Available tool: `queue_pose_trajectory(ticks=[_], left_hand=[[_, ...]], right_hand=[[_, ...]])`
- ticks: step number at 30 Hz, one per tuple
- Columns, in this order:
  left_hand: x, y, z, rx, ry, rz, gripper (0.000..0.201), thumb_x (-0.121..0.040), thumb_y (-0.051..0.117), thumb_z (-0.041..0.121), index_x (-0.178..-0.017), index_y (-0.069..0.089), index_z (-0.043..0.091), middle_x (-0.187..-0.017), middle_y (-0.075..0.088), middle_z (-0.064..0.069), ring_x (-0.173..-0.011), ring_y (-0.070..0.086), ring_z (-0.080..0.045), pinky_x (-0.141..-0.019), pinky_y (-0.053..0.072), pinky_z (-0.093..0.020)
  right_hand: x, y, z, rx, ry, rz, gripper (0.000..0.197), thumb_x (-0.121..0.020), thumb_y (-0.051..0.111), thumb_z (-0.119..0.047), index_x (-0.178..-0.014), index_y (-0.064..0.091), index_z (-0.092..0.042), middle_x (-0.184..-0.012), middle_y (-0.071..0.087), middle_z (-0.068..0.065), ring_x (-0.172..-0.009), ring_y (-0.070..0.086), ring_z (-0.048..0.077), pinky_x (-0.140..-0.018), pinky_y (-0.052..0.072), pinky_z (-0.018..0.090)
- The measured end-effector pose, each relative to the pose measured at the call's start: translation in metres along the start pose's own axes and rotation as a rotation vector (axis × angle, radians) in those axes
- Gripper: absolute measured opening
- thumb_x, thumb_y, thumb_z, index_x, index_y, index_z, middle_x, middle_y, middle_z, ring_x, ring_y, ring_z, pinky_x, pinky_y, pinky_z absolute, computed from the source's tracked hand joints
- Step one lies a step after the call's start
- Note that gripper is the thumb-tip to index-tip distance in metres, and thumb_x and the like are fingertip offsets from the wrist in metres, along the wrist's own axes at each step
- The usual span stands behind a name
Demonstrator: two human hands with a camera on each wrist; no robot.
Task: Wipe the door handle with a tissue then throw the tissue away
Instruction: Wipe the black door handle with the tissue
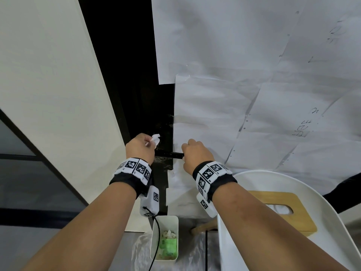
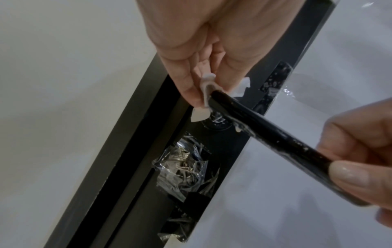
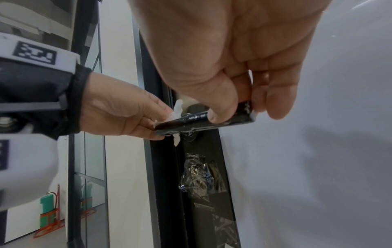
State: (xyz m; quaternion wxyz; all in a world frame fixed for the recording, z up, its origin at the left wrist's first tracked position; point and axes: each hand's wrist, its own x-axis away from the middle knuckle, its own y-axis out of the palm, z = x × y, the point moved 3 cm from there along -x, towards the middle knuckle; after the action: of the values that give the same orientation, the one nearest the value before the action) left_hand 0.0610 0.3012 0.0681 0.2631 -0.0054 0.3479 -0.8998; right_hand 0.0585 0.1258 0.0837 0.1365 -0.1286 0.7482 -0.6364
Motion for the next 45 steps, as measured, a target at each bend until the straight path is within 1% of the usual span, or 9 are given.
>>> queue_pose_trajectory(ticks=[5,10,15,19,23,34,38,41,45], left_hand=[[-0.004,0.003,-0.001,0.058,-0.069,-0.008,0.023,-0.093,0.05,0.019,-0.107,0.066,0.009,-0.092,0.069,-0.013,-0.072,0.057,-0.022,-0.061,0.039,-0.024],[-0.01,0.013,-0.008,0.006,-0.078,-0.106,0.026,-0.092,0.054,0.027,-0.109,0.068,0.013,-0.095,0.071,-0.011,-0.091,0.065,-0.029,-0.072,0.044,-0.026],[-0.013,0.017,-0.014,0.064,-0.088,-0.181,0.026,-0.091,0.055,0.032,-0.101,0.07,0.014,-0.071,0.066,-0.004,-0.068,0.065,-0.021,-0.068,0.052,-0.027],[-0.01,0.021,-0.021,0.235,-0.183,-0.269,0.029,-0.093,0.053,0.026,-0.111,0.063,0.004,-0.092,0.066,-0.014,-0.072,0.071,-0.027,-0.075,0.06,-0.041],[-0.009,0.019,-0.017,0.239,-0.193,-0.292,0.028,-0.094,0.053,0.022,-0.112,0.061,0.002,-0.088,0.063,-0.013,-0.077,0.071,-0.032,-0.077,0.06,-0.044],[0.008,-0.002,0.003,-0.106,0.057,-0.06,0.013,-0.09,0.057,0.019,-0.087,0.066,0.01,-0.091,0.063,-0.013,-0.076,0.059,-0.026,-0.064,0.04,-0.026],[0.005,-0.005,0.011,-0.069,0.038,-0.082,0.038,-0.091,0.054,0.033,-0.066,0.063,0.005,-0.061,0.059,-0.009,-0.065,0.058,-0.028,-0.053,0.039,-0.024],[0.002,-0.006,0.009,-0.078,0.03,-0.096,0.022,-0.082,0.066,0.033,-0.081,0.066,0.011,-0.073,0.065,-0.003,-0.07,0.06,-0.02,-0.059,0.044,-0.024],[-0.001,-0.003,0.008,-0.158,-0.003,-0.127,0.031,-0.076,0.073,0.033,-0.098,0.063,0.014,-0.088,0.067,-0.003,-0.075,0.057,-0.017,-0.061,0.042,-0.023]], right_hand=[[-0.001,0.001,0.0,0.007,0.0,0.0,0.014,-0.087,0.053,-0.008,-0.101,0.054,-0.008,-0.105,0.049,0.008,-0.096,0.047,0.026,-0.064,0.039,0.033],[-0.001,0.002,0.0,-0.002,0.002,-0.007,0.016,-0.087,0.053,-0.008,-0.103,0.053,-0.009,-0.106,0.049,0.008,-0.097,0.047,0.026,-0.065,0.04,0.034],[-0.003,0.002,-0.001,0.005,0.005,-0.011,0.017,-0.087,0.053,-0.008,-0.104,0.053,-0.008,-0.107,0.048,0.009,-0.099,0.047,0.027,-0.066,0.039,0.034],[-0.003,0.003,-0.001,0.01,0.012,-0.014,0.018,-0.087,0.053,-0.009,-0.105,0.053,-0.008,-0.108,0.048,0.009,-0.1,0.047,0.027,-0.066,0.038,0.033],[-0.003,0.003,-0.002,0.014,0.008,-0.015,0.018,-0.087,0.053,-0.008,-0.105,0.053,-0.008,-0.108,0.048,0.009,-0.1,0.047,0.027,-0.066,0.038,0.033],[-0.001,0.003,0.0,0.003,0.006,-0.003,0.015,-0.088,0.053,-0.009,-0.103,0.053,-0.008,-0.106,0.048,0.008,-0.097,0.047,0.026,-0.066,0.039,0.033],[-0.001,0.003,-0.001,-0.004,0.011,-0.003,0.016,-0.087,0.053,-0.007,-0.103,0.052,-0.008,-0.106,0.048,0.009,-0.097,0.047,0.026,-0.067,0.041,0.033],[0.0,0.003,-0.001,-0.003,0.018,0.0,0.017,-0.087,0.053,-0.006,-0.104,0.052,-0.008,-0.106,0.048,0.009,-0.097,0.047,0.026,-0.067,0.041,0.034],[0.0,0.003,-0.001,0.0,0.025,-0.01,0.019,-0.087,0.054,-0.007,-0.106,0.052,-0.009,-0.107,0.047,0.009,-0.098,0.047,0.026,-0.067,0.041,0.034]])
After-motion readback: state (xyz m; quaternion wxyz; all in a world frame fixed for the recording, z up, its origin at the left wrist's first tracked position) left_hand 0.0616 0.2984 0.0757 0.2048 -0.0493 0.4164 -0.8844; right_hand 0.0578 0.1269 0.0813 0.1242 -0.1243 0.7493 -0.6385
